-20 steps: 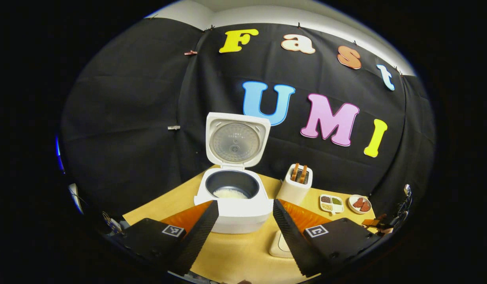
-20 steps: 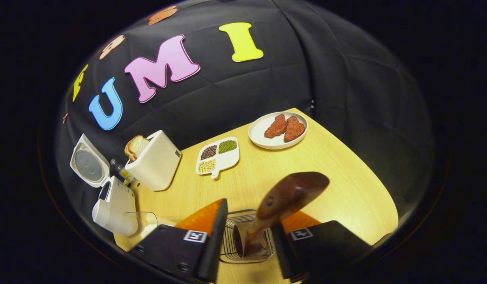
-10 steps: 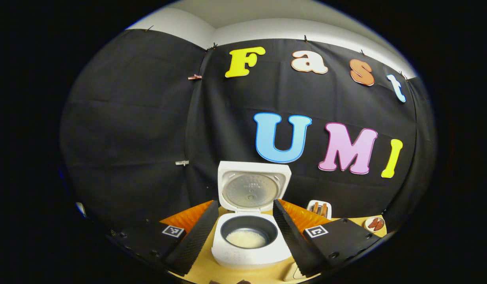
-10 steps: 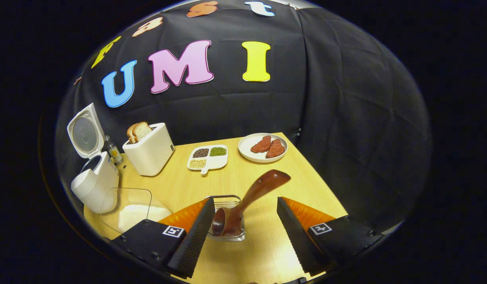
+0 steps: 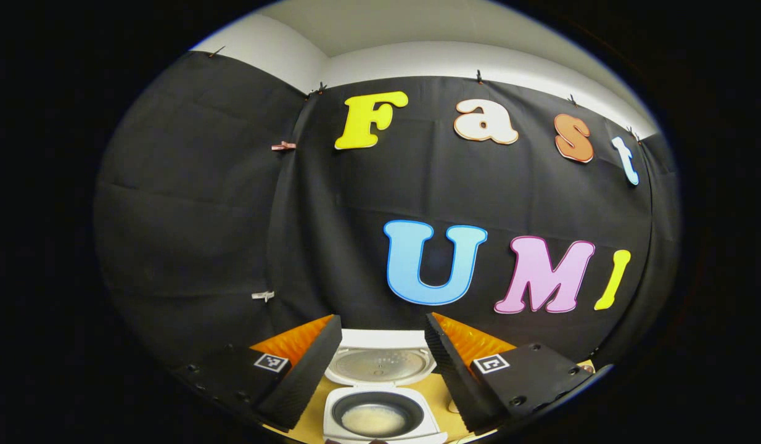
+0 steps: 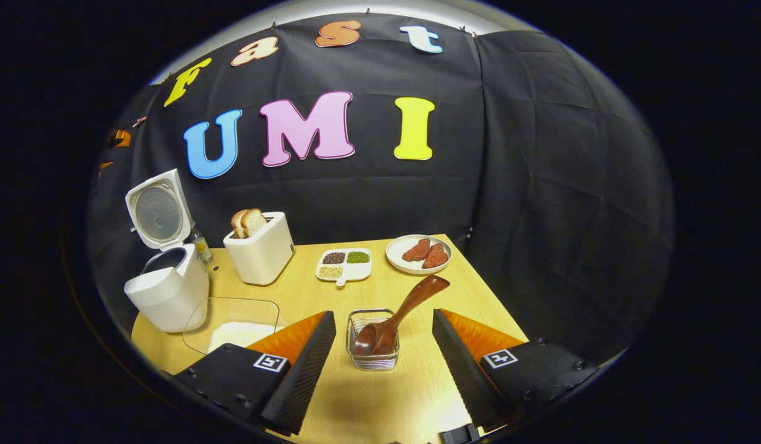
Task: Close the left gripper, press the button to open the rice cooker; take a wooden spoon from the chopstick holder with the right hand, scoop a spoonful of rice and pour it into the rice cooker, then put the wooden spoon back into the chopstick holder.
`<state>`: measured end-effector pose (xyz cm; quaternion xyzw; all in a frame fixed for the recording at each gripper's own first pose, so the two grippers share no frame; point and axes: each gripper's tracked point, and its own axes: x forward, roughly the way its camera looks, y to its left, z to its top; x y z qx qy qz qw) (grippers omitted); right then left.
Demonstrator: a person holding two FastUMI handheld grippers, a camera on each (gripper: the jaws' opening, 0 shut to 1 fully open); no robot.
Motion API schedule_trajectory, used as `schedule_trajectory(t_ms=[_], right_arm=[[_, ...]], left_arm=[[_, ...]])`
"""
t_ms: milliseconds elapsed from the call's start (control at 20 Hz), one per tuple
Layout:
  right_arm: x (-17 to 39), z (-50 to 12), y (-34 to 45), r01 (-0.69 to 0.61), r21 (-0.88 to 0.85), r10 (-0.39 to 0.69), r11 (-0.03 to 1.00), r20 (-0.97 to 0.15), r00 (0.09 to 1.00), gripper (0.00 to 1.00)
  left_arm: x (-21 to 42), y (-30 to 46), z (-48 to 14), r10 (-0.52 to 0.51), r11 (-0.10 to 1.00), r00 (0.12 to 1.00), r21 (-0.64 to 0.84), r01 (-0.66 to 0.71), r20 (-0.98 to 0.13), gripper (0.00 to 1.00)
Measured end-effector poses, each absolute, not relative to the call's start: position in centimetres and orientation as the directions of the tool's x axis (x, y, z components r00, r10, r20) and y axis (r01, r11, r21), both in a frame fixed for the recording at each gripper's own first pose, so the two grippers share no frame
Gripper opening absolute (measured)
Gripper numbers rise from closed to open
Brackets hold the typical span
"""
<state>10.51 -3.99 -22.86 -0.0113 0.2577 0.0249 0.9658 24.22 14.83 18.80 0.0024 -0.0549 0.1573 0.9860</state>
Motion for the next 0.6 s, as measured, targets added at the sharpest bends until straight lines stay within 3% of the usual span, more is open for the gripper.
schedule_trajectory(t_ms=[200, 600], right_arm=[[10.0, -21.7, -3.2, -0.037, 0.009, 0.037, 0.999, -0.48, 0.876, 0.99], [7.9, -20.3, -1.9, -0.031, -0.002, 0.027, 1.0, -0.451, 0.892, 0.98]], left_arm=[[29.7, 15.4, 21.0, 0.274, 0.96, 0.956, 0.026, -0.278, 0.102, 0.93], [40.0, 19.1, 13.6, 0.281, 0.96, 0.956, 0.026, -0.28, -0.08, 0.93]])
